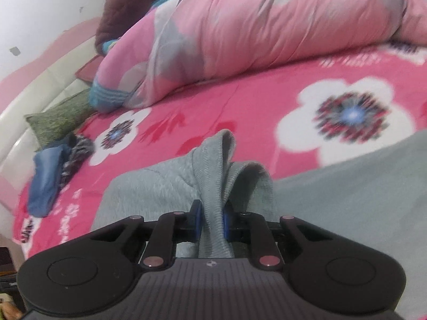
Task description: Fold clothes
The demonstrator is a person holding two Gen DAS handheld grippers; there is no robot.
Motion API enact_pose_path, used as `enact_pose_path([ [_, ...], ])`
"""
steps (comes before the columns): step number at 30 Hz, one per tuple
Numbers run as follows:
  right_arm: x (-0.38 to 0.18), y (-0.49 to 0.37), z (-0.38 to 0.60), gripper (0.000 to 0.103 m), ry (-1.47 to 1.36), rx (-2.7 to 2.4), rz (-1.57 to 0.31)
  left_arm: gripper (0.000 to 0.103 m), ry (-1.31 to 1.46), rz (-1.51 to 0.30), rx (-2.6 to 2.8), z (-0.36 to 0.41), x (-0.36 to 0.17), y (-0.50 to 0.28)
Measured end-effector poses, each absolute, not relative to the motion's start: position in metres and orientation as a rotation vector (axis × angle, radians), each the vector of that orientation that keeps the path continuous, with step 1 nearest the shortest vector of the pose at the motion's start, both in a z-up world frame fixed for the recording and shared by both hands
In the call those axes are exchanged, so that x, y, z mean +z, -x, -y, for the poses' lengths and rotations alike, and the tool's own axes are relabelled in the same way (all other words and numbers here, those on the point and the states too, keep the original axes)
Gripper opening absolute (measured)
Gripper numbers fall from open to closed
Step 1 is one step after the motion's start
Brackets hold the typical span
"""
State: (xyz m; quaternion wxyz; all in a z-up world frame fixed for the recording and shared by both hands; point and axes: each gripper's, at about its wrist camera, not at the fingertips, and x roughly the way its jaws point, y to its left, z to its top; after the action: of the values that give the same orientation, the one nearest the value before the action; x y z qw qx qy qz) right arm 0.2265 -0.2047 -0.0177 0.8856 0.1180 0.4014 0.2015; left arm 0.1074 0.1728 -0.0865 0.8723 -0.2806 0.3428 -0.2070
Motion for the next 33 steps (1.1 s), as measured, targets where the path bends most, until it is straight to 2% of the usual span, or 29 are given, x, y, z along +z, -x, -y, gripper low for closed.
enact_pose_path([
  [14,0.0,-0.251,0.317,0.016,-0.16,0.229,-0.826,0.048,0.409,-0.8,-0.508,-0.079,-0.081,-0.158],
  [33,0.012,-0.285,0.46,0.016,-0.043,0.046,-0.85,0.049,0.359,-0.86,-0.712,0.038,-0.086,-0.217],
])
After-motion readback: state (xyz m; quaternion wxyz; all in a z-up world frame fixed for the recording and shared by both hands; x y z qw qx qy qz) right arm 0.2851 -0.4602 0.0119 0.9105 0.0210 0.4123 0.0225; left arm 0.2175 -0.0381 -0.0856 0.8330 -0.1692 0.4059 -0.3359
